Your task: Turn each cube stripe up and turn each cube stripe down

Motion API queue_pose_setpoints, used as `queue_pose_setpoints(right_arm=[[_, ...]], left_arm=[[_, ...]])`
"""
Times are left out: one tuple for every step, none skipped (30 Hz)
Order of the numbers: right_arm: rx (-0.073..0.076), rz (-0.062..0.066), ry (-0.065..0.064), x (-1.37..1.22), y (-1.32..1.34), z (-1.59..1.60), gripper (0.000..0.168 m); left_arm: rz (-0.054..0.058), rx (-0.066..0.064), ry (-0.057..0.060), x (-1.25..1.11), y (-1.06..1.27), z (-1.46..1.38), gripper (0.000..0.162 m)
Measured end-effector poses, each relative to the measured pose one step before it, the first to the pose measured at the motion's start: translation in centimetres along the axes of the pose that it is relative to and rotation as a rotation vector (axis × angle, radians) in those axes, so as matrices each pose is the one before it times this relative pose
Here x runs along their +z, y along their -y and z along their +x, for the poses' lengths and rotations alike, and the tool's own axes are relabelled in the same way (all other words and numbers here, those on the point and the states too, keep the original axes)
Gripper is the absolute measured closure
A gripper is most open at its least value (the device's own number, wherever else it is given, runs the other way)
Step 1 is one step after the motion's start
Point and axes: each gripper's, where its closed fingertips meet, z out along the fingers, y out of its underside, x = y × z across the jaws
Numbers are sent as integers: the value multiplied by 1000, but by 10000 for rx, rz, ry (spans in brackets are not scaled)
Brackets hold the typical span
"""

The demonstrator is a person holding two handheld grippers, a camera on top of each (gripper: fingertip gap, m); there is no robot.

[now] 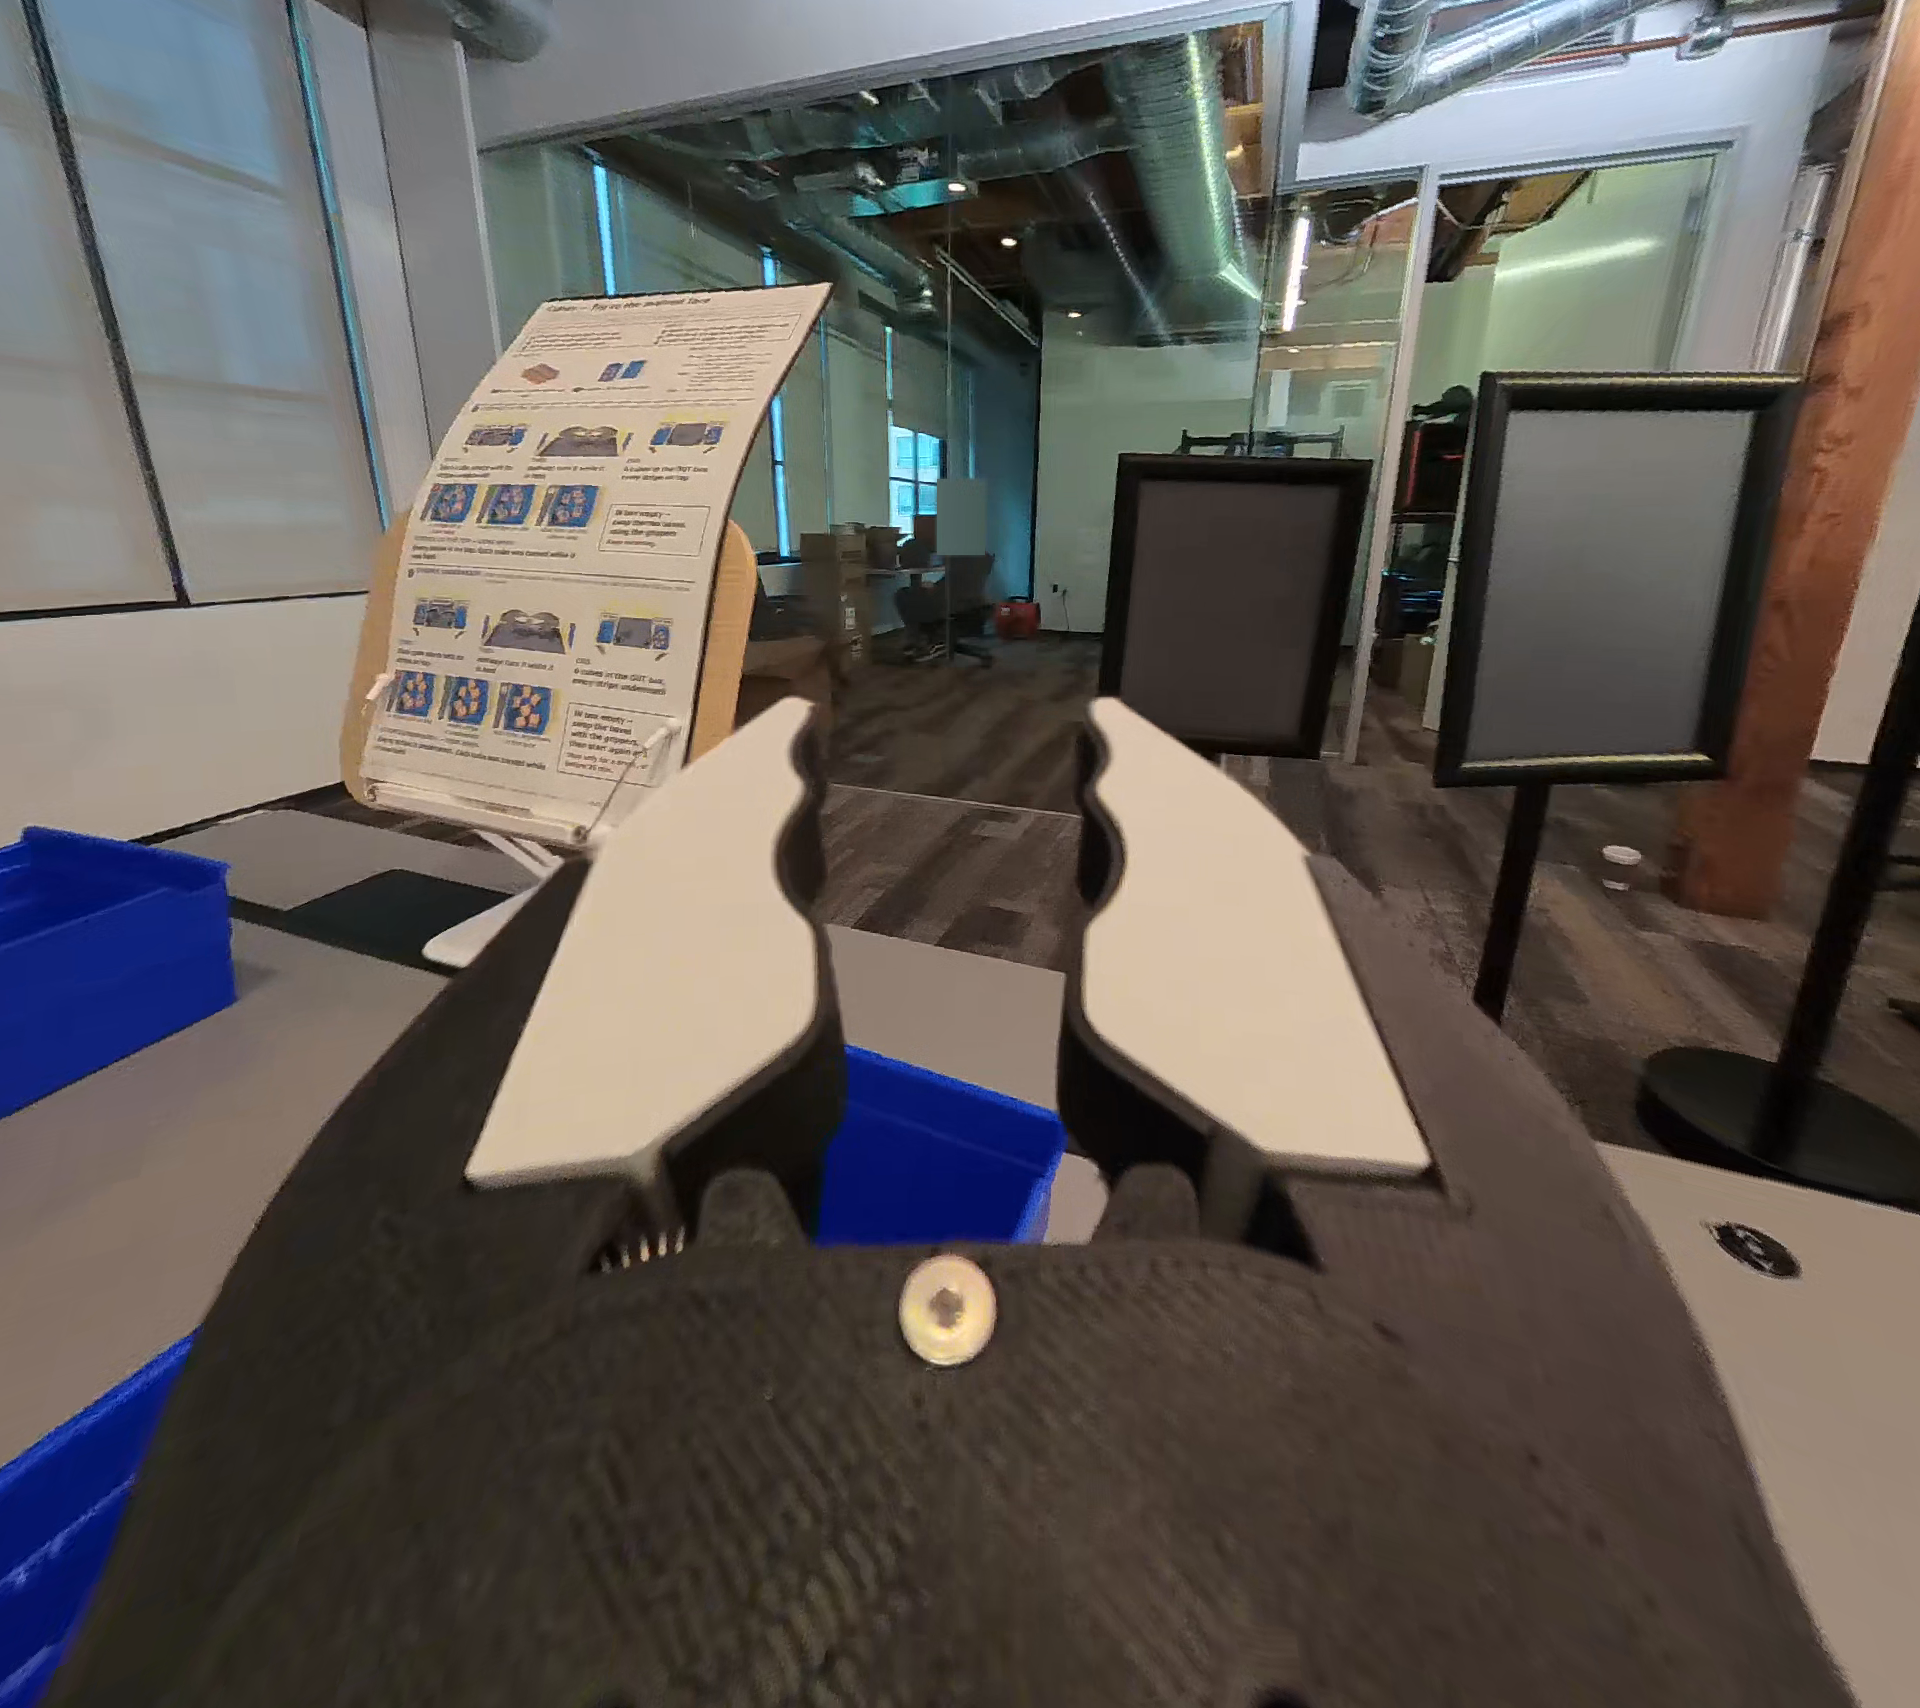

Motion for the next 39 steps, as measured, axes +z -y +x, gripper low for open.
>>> queue_pose_setpoints(right_arm=[[47,-17,252,-22,-31,-307,130],[149,-22,102,57,-11,-97,130],[106,50,71,41,85,-123,136],[-34,127,335,-12,206,-543,149],[-65,182,224,-26,290,-413,159],[5,198,32,-16,328,-153,168],[-10,148,183,11,274,-354,168],[-2,-26,99,42,31,-199,168],[-23,-165,-30,69,-189,-3,168],[-71,-100,-102,39,-124,72,168],[-203,38,-115,-2,9,54,168],[-200,0,-37,14,-9,-65,168],[-185,-56,-37,43,-52,-51,168],[-123,-33,-30,53,-19,-74,168],[-29,-73,48,75,-54,-170,168],[-48,6,120,73,43,-281,168],[-42,11,199,94,32,-387,168],[-25,-41,139,116,-48,-276,168],[0,-36,109,146,-73,-235,168],[89,-25,65,168,-49,-174,168],[80,26,-2,159,15,-107,168],[115,-38,44,180,-63,-174,168],[40,-72,21,202,-92,-169,168],[-69,2,-13,203,17,-187,168],[-81,48,50,161,87,-297,168],[-2,85,33,146,161,-252,168],[126,42,-25,146,154,-146,168],[87,21,-31,99,161,-137,168],[-38,188,36,2,370,-260,168],[-173,225,94,-58,379,-329,167],[-411,121,32,-66,228,-277,167],[-490,-4,75,-32,30,-392,167],[-359,-53,161,12,-62,-494,167],[-185,-100,79,113,-94,-291,167],[-51,29,334,148,69,-608,164],[96,57,669,189,55,-1016,155],[259,-133,403,330,-166,-557,151],[156,-199,100,351,-307,-165,153],[32,-311,67,317,-496,-146,164]], left_arm=[[77,14,-87,210,9,230,150],[30,60,-30,212,-48,184,150],[-18,94,-30,189,-63,195,150],[3,66,-67,175,-26,268,152],[48,19,-152,150,51,384,162],[24,-88,-124,231,68,349,162],[-132,-123,-49,281,-87,230,162],[-94,-34,44,237,-111,107,162],[7,61,54,190,-37,83,162],[133,103,79,122,123,47,162],[212,108,30,60,209,108,162],[115,10,24,25,138,125,162],[-6,-49,20,43,40,82,162],[4,-31,-41,30,49,160,162],[-22,38,-153,43,1,320,162],[-30,117,-132,46,-36,304,162],[-44,134,8,44,-86,99,162],[-117,163,-52,43,-195,171,162],[-141,185,-248,106,-235,430,162],[-224,109,-246,174,-330,393,162],[-254,62,-25,173,-360,99,162],[-44,248,-120,177,-123,282,162],[162,334,-16,144,136,204,162],[151,162,159,108,147,-66,162],[67,9,23,138,71,42,162],[36,-4,-96,157,11,206,162],[39,0,62,157,-3,4,162],[166,8,309,137,174,-315,162],[359,72,379,43,420,-347,162],[505,130,297,-89,566,-166,162],[457,48,207,-143,544,1,162],[240,15,-83,-48,323,297,162],[-13,-82,-200,67,52,388,160],[-91,-109,-222,106,-42,408,147],[-51,-28,-60,111,-38,189,139],[-23,19,-64,97,-46,215,136],[14,0,-226,108,7,435,135],[47,43,-174,104,37,360,139],[93,146,-56,69,71,217,145]])
